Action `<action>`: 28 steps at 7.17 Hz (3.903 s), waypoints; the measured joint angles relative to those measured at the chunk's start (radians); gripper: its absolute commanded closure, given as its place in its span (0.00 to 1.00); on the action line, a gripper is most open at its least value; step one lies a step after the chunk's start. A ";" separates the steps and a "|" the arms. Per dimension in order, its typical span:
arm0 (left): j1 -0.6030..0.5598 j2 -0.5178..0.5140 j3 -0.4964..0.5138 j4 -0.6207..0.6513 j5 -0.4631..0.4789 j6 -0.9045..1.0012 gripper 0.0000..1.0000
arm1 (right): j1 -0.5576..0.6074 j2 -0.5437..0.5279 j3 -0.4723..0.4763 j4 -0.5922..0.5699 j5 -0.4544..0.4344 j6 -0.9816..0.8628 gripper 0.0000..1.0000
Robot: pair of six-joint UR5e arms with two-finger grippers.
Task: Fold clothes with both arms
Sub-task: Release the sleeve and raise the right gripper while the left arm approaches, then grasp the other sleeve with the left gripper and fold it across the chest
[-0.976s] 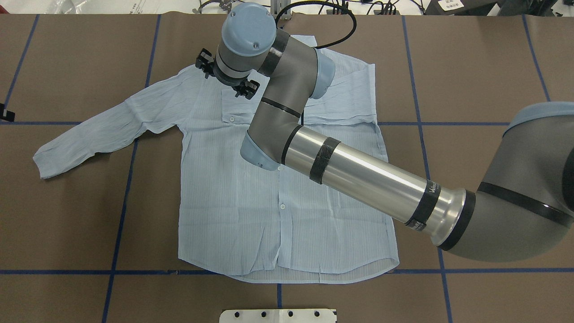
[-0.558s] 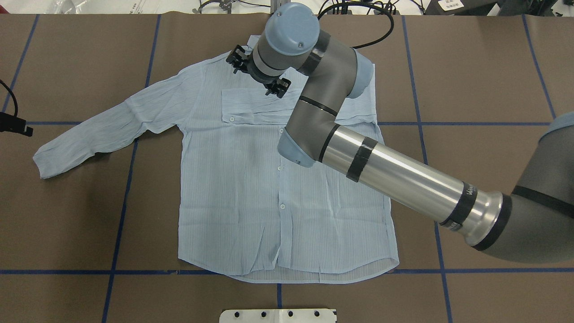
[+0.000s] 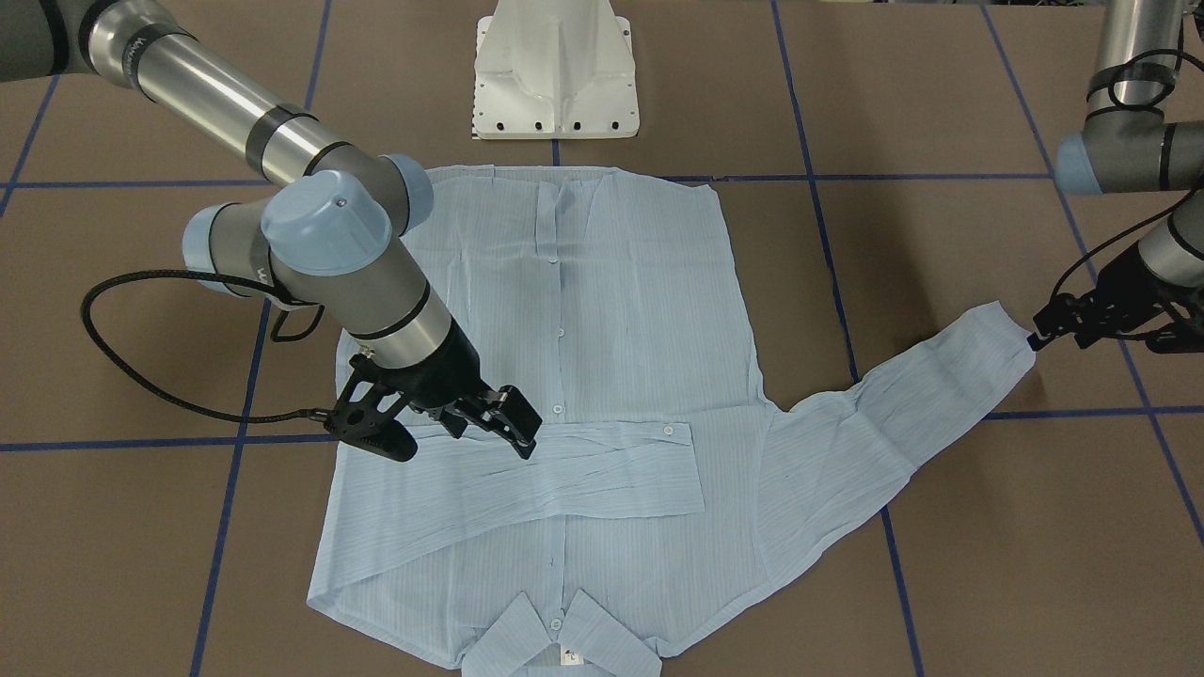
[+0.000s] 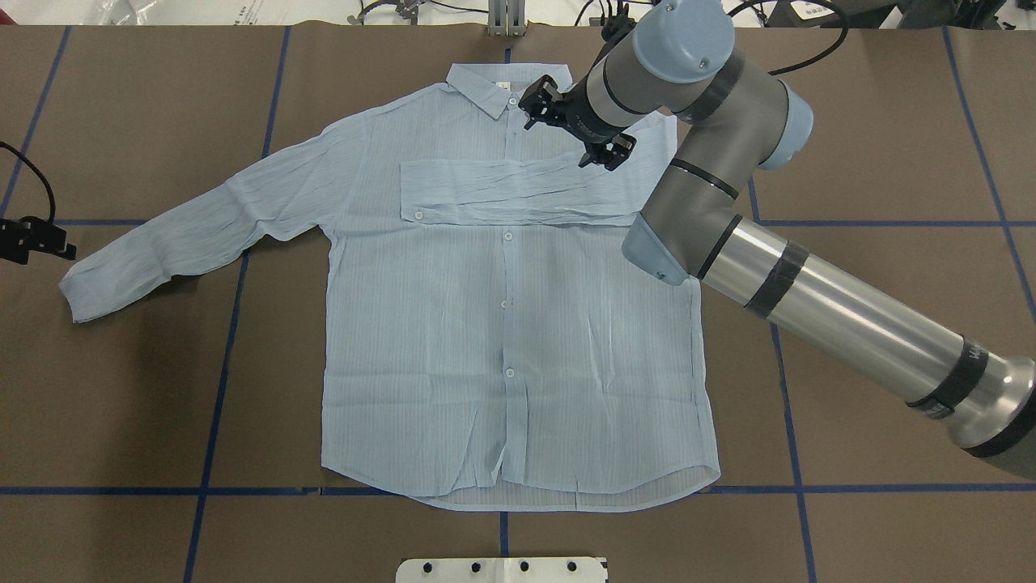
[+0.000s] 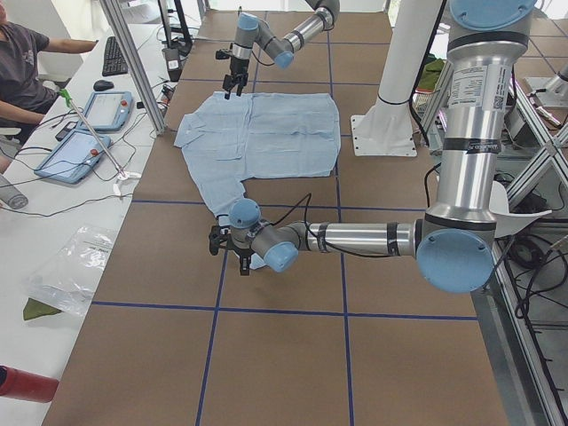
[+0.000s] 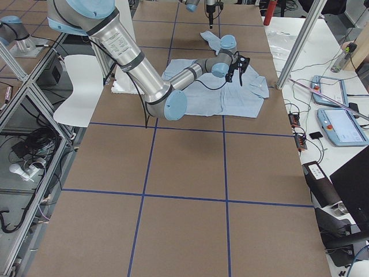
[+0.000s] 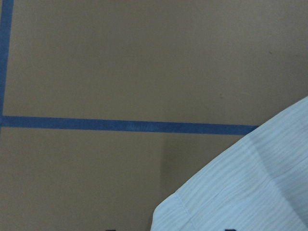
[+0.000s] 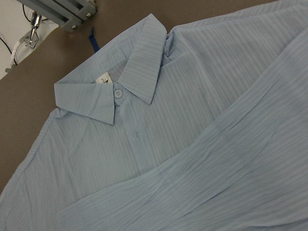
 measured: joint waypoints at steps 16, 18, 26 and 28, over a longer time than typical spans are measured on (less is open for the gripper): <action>0.068 -0.003 -0.024 0.002 0.001 -0.065 1.00 | 0.038 -0.105 0.086 -0.004 0.037 -0.045 0.01; 0.070 -0.057 -0.116 0.042 0.002 -0.197 1.00 | 0.062 -0.135 0.098 -0.001 0.066 -0.061 0.01; 0.330 -0.908 0.164 0.276 0.217 -1.060 1.00 | 0.266 -0.404 0.111 0.020 0.200 -0.494 0.00; 0.381 -0.966 0.240 0.187 0.261 -1.209 1.00 | 0.267 -0.411 0.111 0.021 0.197 -0.497 0.00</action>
